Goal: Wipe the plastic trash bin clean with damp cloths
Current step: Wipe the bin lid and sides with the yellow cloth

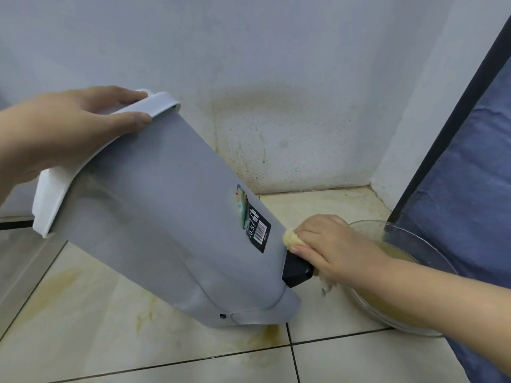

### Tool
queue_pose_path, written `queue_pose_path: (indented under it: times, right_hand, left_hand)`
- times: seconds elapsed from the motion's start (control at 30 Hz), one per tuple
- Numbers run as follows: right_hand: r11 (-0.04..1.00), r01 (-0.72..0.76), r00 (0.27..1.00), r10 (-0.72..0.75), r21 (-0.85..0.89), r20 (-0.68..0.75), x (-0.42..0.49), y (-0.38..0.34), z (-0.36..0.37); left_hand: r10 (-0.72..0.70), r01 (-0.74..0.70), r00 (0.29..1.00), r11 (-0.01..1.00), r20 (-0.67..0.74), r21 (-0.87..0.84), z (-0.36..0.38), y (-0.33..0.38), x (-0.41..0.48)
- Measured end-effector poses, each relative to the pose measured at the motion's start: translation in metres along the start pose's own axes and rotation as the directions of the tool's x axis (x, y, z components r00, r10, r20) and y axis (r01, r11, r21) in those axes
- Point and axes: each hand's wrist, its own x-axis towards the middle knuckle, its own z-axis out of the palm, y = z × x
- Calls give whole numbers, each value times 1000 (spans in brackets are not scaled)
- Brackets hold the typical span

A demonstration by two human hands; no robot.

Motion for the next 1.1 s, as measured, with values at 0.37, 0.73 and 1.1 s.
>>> queue_pose_path:
  times: [0.37,0.73,1.1]
  right_hand:
    - [423,-23,852,482,906,-204,62,-76,-42]
    - [864,503,827,-491,-27,-273,120,-66,-7]
    - [952,302,927,-283,45,-246,118,-104,-3]
  left_hand:
    - [-85,86,996,995,37,-40,-6,34,5]
    - [13,-4,994,996,107,-90,-8,35,0]
    - [-5,19,992,993,124,-114,-6,31,5]
